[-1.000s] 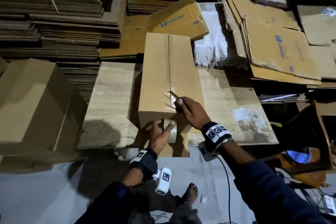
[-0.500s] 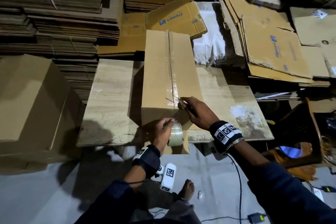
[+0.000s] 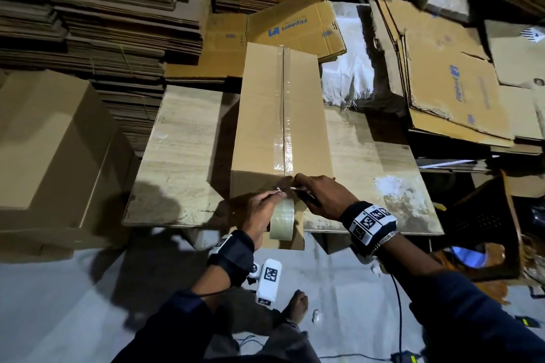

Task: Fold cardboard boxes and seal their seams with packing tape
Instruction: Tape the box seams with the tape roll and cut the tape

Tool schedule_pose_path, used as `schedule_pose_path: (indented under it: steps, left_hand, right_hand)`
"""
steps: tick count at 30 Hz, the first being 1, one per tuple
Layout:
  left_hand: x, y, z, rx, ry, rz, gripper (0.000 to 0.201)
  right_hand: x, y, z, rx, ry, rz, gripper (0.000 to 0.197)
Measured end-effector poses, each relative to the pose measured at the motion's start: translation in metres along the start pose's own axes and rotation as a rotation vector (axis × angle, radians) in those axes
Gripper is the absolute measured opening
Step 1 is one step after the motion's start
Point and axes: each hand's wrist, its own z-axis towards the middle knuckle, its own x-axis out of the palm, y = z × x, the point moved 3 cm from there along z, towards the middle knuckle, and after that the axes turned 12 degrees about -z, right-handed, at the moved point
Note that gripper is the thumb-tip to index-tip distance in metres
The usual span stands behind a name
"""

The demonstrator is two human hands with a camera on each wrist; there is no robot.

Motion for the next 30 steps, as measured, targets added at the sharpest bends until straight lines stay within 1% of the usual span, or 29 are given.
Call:
schedule_pose_path:
  steps: [2, 4, 6, 8, 9, 13, 14, 15, 17, 18, 19, 20, 21, 23, 25, 28, 30]
  left_hand:
    - [-0.001, -0.001, -0.001, 0.011, -0.021, 0.009, 0.015]
    - [-0.002, -0.002, -0.003, 0.002, -0.041, 0.005, 0.017]
    - [-0.004, -0.001, -0.005, -0.009, -0.053, 0.002, 0.027]
    - [-0.012, 0.005, -0.002, -0.015, -0.058, -0.002, 0.037]
    - [-0.016, 0.008, 0.000, -0.016, -0.054, 0.002, 0.039]
    - [-0.029, 0.012, 0.000, -0.031, -0.060, 0.019, 0.034]
    - [-0.031, 0.012, 0.000, -0.038, -0.061, 0.017, 0.033]
    - [-0.030, 0.008, -0.004, -0.044, -0.064, 0.030, 0.031]
    - [-0.025, -0.007, -0.017, -0.047, -0.101, 0.049, 0.029]
    - [-0.019, -0.019, -0.027, -0.045, -0.123, 0.047, 0.034]
    - [-0.013, -0.030, -0.037, -0.060, -0.122, 0.042, 0.033]
    - [-0.006, -0.040, -0.044, -0.079, -0.105, 0.039, 0.050]
    - [0.000, -0.050, -0.049, -0.093, -0.078, 0.042, 0.062]
    - [0.009, -0.068, -0.050, -0.087, -0.045, 0.054, 0.076]
    - [0.009, -0.077, -0.045, -0.107, -0.063, 0.068, 0.084]
    - [0.007, -0.080, -0.041, -0.178, -0.046, 0.137, 0.081]
    - [0.003, -0.078, -0.039, -0.189, -0.040, 0.179, 0.078]
  right_hand:
    - [-0.001, 0.004, 0.007, -0.004, 0.035, -0.048, 0.015]
    - [-0.003, 0.004, 0.012, 0.015, 0.081, -0.077, 0.022]
    - [-0.005, -0.001, 0.011, 0.051, 0.148, -0.130, 0.027]
    - [-0.010, -0.004, 0.004, 0.082, 0.240, -0.183, 0.021]
    - [-0.014, -0.006, -0.001, 0.086, 0.266, -0.173, 0.019]
    - [-0.040, -0.013, -0.007, 0.086, 0.321, -0.012, 0.031]
    - [-0.047, -0.013, -0.004, 0.087, 0.315, 0.017, 0.029]
    - [-0.055, -0.012, 0.000, 0.100, 0.277, 0.046, 0.025]
    - [-0.064, -0.011, 0.013, 0.153, 0.099, 0.126, 0.014]
    - [-0.064, -0.012, 0.021, 0.195, 0.000, 0.179, 0.010]
    - [-0.061, -0.015, 0.030, 0.243, -0.080, 0.241, 0.008]
    - [-0.056, -0.018, 0.038, 0.285, -0.137, 0.308, 0.008]
    - [-0.049, -0.022, 0.045, 0.319, -0.164, 0.361, 0.009]
    - [-0.034, -0.027, 0.056, 0.353, -0.161, 0.421, 0.012]
    - [-0.019, -0.032, 0.062, 0.356, -0.140, 0.448, 0.018]
    - [-0.008, -0.036, 0.061, 0.337, -0.111, 0.489, 0.034]
    - [-0.009, -0.039, 0.058, 0.330, -0.103, 0.459, 0.047]
